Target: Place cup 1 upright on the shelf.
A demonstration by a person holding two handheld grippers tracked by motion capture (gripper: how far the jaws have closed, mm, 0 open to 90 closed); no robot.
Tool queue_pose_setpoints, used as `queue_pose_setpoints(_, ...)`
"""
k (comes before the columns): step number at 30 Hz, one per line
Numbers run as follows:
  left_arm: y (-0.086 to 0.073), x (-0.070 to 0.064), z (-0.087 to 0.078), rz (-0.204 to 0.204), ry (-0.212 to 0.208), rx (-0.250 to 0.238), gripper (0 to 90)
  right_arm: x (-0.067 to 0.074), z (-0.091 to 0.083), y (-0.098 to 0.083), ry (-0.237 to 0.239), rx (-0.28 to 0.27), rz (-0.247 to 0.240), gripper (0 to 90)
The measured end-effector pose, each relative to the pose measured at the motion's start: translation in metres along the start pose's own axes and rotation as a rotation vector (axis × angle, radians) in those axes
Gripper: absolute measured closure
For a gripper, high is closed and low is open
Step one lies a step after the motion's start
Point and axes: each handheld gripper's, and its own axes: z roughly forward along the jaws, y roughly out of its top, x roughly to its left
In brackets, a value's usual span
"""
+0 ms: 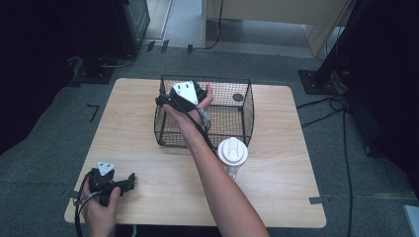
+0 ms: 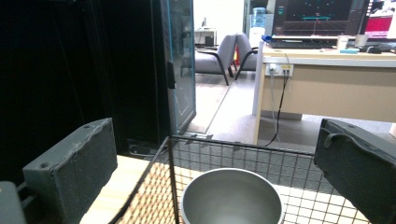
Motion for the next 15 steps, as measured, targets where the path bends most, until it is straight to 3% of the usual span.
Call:
queue_pose_setpoints(9,0.0,0.0,0.0,0.0,0.0,0.001,0.0,0.019,-0.025,0.013,0.037,-0.024,-0.032,0.0)
queue_pose_setpoints(15,0.0,0.0,0.0,0.0,0.0,0.002,0.0,0.023,-0.044,0.018,0.039,-0.033,-0.054,0.0)
